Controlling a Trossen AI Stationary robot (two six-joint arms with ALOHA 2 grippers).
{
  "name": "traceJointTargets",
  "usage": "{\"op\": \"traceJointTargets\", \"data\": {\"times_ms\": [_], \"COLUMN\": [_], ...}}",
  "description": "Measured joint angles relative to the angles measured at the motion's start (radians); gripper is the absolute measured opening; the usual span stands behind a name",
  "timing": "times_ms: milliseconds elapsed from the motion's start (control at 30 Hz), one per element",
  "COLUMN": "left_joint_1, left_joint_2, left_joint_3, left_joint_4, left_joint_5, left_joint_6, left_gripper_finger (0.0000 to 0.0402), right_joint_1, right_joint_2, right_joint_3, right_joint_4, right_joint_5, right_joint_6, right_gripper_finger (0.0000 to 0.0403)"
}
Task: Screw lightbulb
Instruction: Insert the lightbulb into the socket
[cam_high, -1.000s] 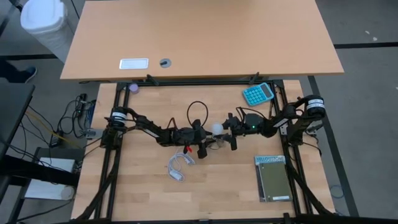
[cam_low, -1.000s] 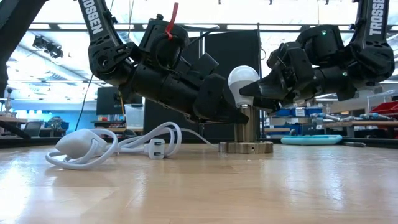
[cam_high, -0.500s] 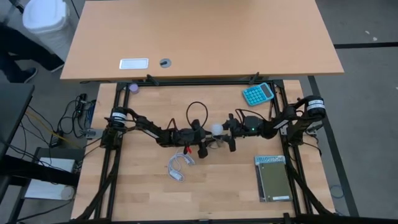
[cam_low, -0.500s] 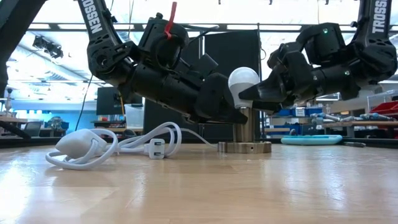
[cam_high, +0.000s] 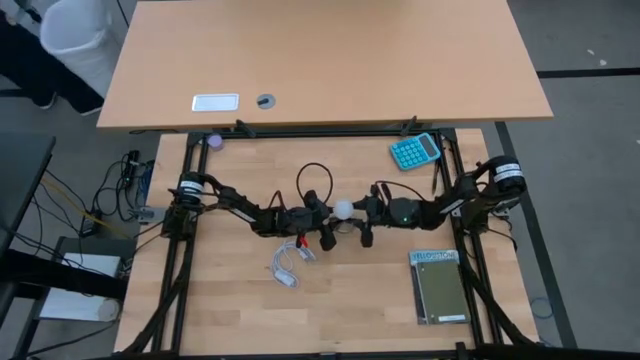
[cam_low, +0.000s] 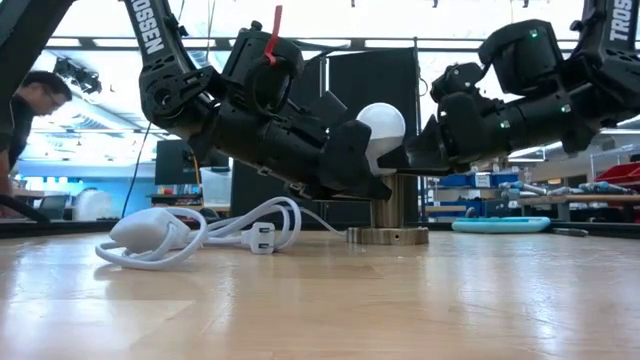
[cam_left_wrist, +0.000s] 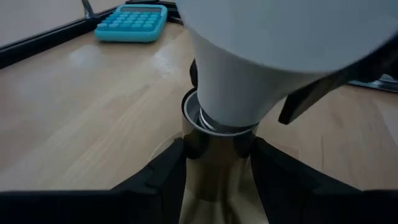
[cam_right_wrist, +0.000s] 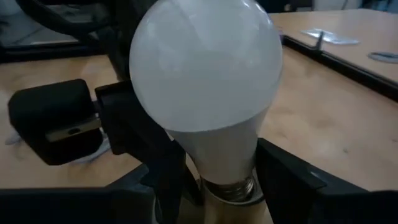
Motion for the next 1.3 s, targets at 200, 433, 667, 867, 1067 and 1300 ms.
{"op": "traceJointTargets", "data": {"times_ms": [200,433,667,867,1067,1300], "left_joint_1": [0.001,0.001,0.002,0.003,0.004,0.002], "left_joint_2": [0.0,0.0,0.0,0.0,0.0,0.0], "left_joint_3": [0.0,0.0,0.0,0.0,0.001,0.001], "left_joint_4": [0.0,0.001,0.001,0.001,-0.002,-0.004], "left_joint_5": [-0.006,-0.002,-0.003,0.018,0.023,0.032], "left_joint_6": [-0.003,-0.002,-0.003,-0.002,-0.001,0.011], "left_gripper_finger": [0.0174,0.0174,0.0174,0.0174,0.0174,0.0174], "right_joint_1": [0.007,0.027,0.024,0.018,-0.016,-0.034], "right_joint_2": [0.0,0.0,-0.002,-0.02,-0.062,-0.117], "right_joint_3": [0.0,0.0,0.002,0.001,0.001,0.0], "right_joint_4": [-0.01,-0.015,-0.056,-0.079,-0.15,-0.24], "right_joint_5": [0.05,0.088,0.08,0.044,0.015,-0.003], "right_joint_6": [0.067,0.091,0.075,0.02,0.003,-0.018], "right_gripper_finger": [0.0182,0.0183,0.0206,0.0258,0.0308,0.0324]}}
